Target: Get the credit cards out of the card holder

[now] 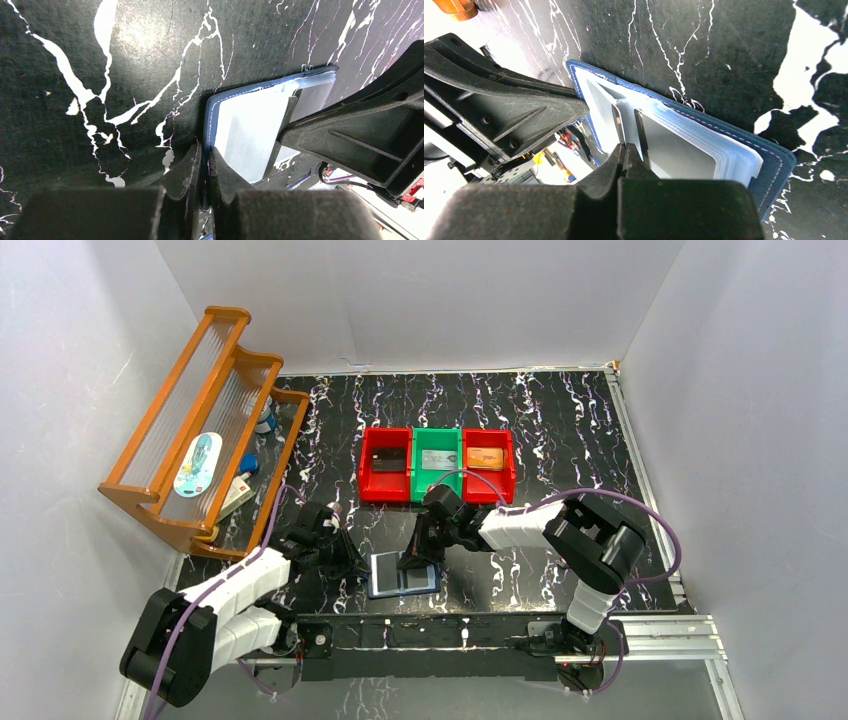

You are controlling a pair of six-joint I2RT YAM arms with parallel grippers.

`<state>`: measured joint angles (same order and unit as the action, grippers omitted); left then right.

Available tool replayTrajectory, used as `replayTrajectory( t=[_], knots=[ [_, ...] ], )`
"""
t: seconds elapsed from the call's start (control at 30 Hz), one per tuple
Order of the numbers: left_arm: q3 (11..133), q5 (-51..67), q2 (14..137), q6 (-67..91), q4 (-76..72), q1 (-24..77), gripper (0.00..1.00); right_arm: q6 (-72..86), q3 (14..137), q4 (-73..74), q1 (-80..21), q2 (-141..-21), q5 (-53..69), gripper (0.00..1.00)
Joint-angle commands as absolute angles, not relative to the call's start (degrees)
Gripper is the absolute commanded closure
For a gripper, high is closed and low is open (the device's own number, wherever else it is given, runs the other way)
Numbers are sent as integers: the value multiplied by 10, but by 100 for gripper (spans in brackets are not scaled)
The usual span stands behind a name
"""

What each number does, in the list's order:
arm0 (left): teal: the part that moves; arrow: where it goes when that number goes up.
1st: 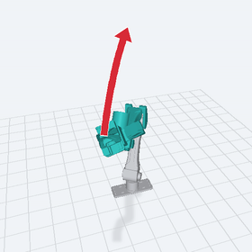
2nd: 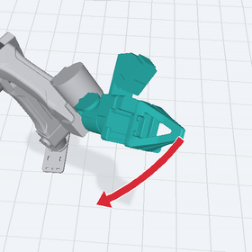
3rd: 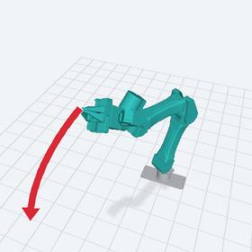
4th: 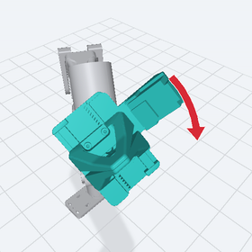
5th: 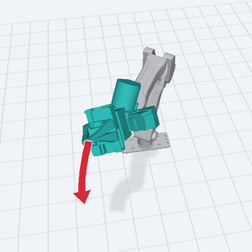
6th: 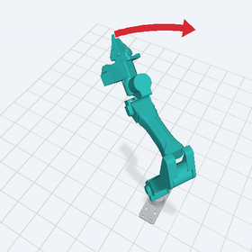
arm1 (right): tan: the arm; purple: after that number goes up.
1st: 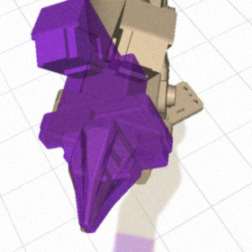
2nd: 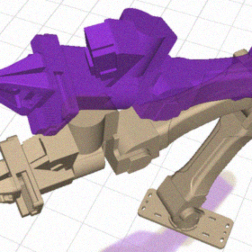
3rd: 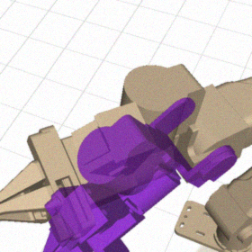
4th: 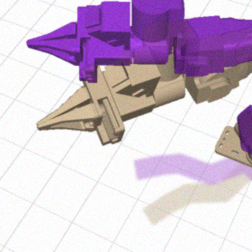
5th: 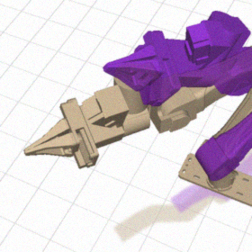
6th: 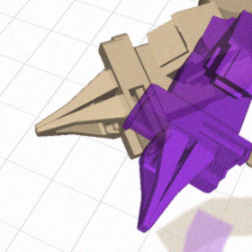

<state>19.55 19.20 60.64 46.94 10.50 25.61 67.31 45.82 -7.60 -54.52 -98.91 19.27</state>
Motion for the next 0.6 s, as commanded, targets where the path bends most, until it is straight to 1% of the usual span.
replayTrajectory(
  t=[0.0,0.27,0.57],
  knots=[
    [181,168,601,465,139,259,100,670,457,-68,-542,-973,184,100],
    [181,163,589,468,143,259,100,669,451,-54,-533,-969,179,100],
    [192,163,587,467,150,259,100,662,438,-67,-518,-970,205,100]
  ],
)
